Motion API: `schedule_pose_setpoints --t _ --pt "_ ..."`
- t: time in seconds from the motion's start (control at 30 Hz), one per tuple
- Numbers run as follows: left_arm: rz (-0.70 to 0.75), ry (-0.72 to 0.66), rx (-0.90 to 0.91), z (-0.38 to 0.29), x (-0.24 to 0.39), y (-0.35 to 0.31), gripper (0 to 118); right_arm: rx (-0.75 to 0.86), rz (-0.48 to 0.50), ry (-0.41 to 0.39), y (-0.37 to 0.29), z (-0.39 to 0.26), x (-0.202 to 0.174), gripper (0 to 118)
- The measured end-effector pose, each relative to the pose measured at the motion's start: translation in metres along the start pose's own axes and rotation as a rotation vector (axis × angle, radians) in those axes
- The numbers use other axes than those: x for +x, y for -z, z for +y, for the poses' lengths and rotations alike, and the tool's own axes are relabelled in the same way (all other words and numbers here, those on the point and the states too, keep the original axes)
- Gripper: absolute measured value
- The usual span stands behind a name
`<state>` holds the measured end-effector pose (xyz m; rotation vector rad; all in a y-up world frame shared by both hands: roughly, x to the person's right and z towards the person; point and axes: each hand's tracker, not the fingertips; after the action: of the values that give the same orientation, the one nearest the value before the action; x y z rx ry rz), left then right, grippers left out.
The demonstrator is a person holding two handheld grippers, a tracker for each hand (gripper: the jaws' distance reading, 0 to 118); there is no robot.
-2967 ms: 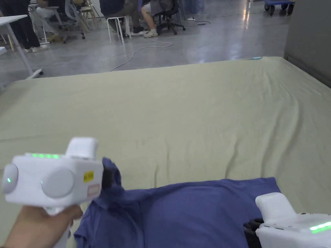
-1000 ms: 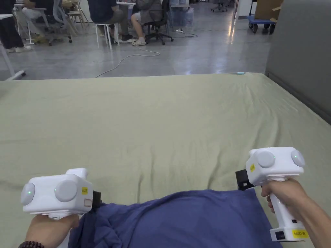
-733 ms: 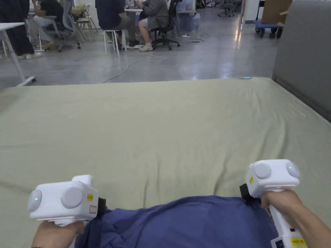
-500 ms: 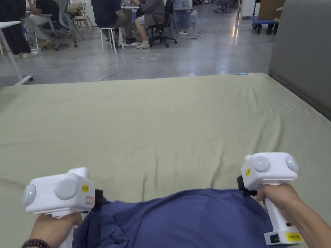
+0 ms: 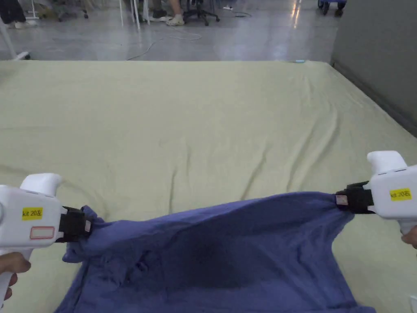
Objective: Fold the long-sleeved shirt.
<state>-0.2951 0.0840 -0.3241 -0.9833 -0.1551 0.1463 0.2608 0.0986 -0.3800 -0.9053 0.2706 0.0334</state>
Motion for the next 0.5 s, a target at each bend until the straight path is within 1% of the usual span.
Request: schedule_pose_setpoints --t 0.03,0.1,0.13,0.23,0.3,0.33,0.37,0.4,0.5 --pt "-0.004 0.016 -0.038 -0.015 0.000 -0.002 8 -0.032 0.005 -0.033 -0.003 -0.018 -0.002 2" --pt "-0.003 0.031 -0.106 -0.041 -0.001 0.005 8 -0.103 -0.043 -0.084 -0.001 -0.050 -0.008 2" --pt "-0.001 0.038 -0.141 -0.052 -0.001 0.010 8 -0.137 -0.055 -0.131 0.005 -0.065 -0.011 2" --pt "0.007 0.063 -0.255 -0.080 0.001 0.038 8 -0.301 -0.073 -0.227 0.038 -0.105 -0.019 2" --pt "0.006 0.079 -0.300 -0.093 0.002 0.051 8 -0.379 -0.100 -0.262 0.057 -0.124 -0.025 2" --pt "0.016 0.091 -0.318 -0.097 0.002 0.055 8 -0.401 -0.122 -0.286 0.069 -0.128 -0.020 2" --pt "0.021 0.082 -0.313 -0.098 0.003 0.059 8 -0.413 -0.138 -0.291 0.076 -0.133 -0.022 2" --pt "0.022 0.080 -0.319 -0.099 0.001 0.061 8 -0.409 -0.127 -0.284 0.081 -0.135 -0.023 2" --pt "0.021 0.062 -0.306 -0.098 -0.006 0.062 8 -0.392 -0.142 -0.259 0.078 -0.130 -0.020 2"
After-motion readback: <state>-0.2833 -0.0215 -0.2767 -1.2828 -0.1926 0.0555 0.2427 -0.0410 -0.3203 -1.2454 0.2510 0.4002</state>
